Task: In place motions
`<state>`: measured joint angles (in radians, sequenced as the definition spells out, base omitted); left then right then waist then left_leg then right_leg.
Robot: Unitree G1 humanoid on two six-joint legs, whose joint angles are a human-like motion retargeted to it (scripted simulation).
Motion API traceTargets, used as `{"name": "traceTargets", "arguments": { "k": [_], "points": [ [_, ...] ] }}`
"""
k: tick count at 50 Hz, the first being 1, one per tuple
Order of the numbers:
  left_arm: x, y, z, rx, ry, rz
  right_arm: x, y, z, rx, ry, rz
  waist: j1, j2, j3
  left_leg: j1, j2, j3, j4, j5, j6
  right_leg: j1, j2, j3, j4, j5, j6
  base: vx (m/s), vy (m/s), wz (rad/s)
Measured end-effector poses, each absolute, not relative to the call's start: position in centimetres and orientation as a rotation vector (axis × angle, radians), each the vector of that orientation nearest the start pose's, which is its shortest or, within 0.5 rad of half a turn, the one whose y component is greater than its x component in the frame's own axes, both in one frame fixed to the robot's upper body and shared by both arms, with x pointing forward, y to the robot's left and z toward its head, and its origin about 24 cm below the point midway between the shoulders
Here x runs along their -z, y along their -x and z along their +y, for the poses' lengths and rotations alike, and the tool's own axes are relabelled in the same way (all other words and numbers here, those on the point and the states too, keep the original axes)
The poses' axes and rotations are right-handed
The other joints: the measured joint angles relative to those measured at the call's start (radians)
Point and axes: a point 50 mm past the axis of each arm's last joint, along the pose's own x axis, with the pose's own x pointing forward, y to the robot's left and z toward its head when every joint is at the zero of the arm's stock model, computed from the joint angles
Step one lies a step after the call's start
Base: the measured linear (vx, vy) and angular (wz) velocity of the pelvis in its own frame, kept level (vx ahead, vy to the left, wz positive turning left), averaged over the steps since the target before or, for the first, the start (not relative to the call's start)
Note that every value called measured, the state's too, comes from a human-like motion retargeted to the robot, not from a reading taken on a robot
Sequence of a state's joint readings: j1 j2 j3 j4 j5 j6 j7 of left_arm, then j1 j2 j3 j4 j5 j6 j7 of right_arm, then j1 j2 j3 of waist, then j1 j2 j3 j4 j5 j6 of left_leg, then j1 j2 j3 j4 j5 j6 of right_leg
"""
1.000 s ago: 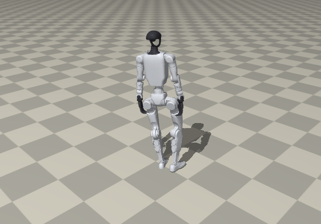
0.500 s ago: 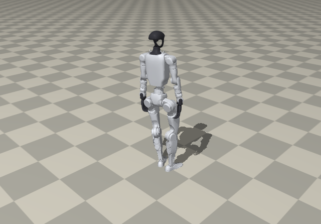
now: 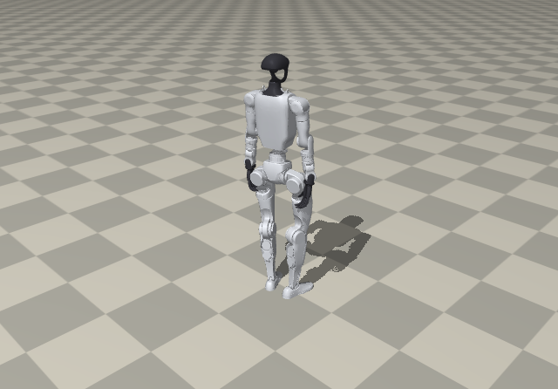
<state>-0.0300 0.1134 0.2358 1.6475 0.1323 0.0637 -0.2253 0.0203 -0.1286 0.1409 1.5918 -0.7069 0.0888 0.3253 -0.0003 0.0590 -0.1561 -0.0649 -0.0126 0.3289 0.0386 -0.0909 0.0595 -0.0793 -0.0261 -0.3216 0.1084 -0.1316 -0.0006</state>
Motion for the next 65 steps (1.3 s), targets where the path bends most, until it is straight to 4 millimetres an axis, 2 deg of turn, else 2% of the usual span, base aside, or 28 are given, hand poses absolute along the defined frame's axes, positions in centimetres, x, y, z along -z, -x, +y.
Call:
{"name": "traceTargets", "arguments": {
  "k": [10, 20, 37, 42, 45, 47, 48, 52, 55, 60, 65],
  "points": [
    [17.7, 0.9, 18.5, -0.018, 0.197, 1.688, 17.5, 1.2, -19.7, -0.784, 0.523, 1.757, -0.086, 0.018, -0.005, -0.018, -0.002, -0.106, 0.008, 0.013, -0.005, -0.006, -0.006, -0.094, 0.005, 0.003, -0.011, 0.01, 0.02, 0.52],
    [17.7, 0.9, 18.6, -0.031, 0.204, 1.688, 17.6, 0.3, -19.4, -0.798, 0.534, 1.721, -0.107, 0.02, -0.002, -0.031, 0.004, -0.134, 0.013, 0.024, -0.016, -0.017, 0.0, -0.106, 0.011, -0.005, -0.027, 0.0, 0.01, 0.11],
    [17.7, 1.5, 18.8, -0.057, 0.213, 1.675, 17.5, 1.3, -19.9, -0.771, 0.518, 1.768, -0.018, -0.002, 0.002, -0.035, 0.046, -0.003, 0.083, -0.025, -0.055, -0.017, 0.022, 0.021, -0.001, -0.011, -0.037, -0.01, 0.03, -0.37],
    [17.7, 1.8, 19.3, -0.072, 0.2, 1.663, 17.4, 1.3, -20.2, -0.748, 0.503, 1.775, -0.029, -0.027, 0.013, -0.098, 0.046, -0.006, 0.239, -0.051, -0.057, -0.023, -0.01, 0.019, 0.002, -0.01, -0.036, -0.02, 0.04, 0.12],
    [17.7, 1.9, 19.5, -0.078, 0.192, 1.657, 17.4, 1.1, -20.6, -0.736, 0.51, 1.776, -0.052, -0.055, 0.023, -0.192, 0.053, -0.022, 0.429, 0.012, -0.053, -0.031, -0.055, 0.001, -0.001, 0.002, -0.038, -0.07, 0.08, 0.51],
    [17.7, 1.9, 19.5, -0.076, 0.189, 1.658, 17.4, 0.8, -20.8, -0.728, 0.518, 1.774, -0.052, -0.075, 0.035, -0.269, 0.07, -0.011, 0.587, 0.087, -0.024, -0.029, -0.082, -0.006, -0.002, 0.006, -0.036, -0.11, 0.08, 0.44],
    [17.7, 2.0, 19.4, -0.074, 0.19, 1.659, 17.3, 0.7, -20.9, -0.726, 0.523, 1.772, -0.052, -0.085, 0.042, -0.316, 0.082, 0.007, 0.68, 0.107, 0.011, -0.026, -0.095, -0.012, -0.004, 0.009, -0.037, -0.1, 0.07, 0.37],
    [17.7, 2.8, 18.9, -0.069, 0.221, 1.677, 17.3, -0.1, -21.3, -0.735, 0.564, 1.761, -0.027, -0.111, 0.073, -0.489, 0.157, 0.073, 1.035, 0.057, 0.096, -0.017, -0.11, -0.017, -0.01, 0.014, -0.056, -0.08, 0.06, 0.03],
    [17.7, 3.9, 18.4, -0.077, 0.255, 1.703, 17.3, -0.7, -21.2, -0.75, 0.595, 1.745, -0.004, -0.126, 0.095, -0.591, 0.167, 0.07, 1.201, 0.048, 0.106, -0.012, -0.114, -0.002, -0.004, 0.013, -0.073, -0.06, 0.04, -0.2],
    [17.3, 6.1, 17.8, -0.087, 0.295, 1.772, 17.5, -1.3, -20.4, -0.783, 0.583, 1.704, 0.017, -0.139, 0.107, -0.669, 0.156, 0.066, 1.285, 0.051, 0.088, 0.0, -0.117, 0.011, 0.002, 0.006, -0.091, 0.0, 0.0, 0.0],
    [17.1, 7.5, 17.3, -0.102, 0.33, 1.814, 17.6, -1.6, -19.7, -0.805, 0.566, 1.673, 0.018, -0.144, 0.099, -0.612, 0.134, 0.071, 1.159, 0.058, 0.07, 0.014, -0.128, -0.001, 0.005, -0.003, -0.08, 0.01, 0.0, 0.0]
  ]
}}
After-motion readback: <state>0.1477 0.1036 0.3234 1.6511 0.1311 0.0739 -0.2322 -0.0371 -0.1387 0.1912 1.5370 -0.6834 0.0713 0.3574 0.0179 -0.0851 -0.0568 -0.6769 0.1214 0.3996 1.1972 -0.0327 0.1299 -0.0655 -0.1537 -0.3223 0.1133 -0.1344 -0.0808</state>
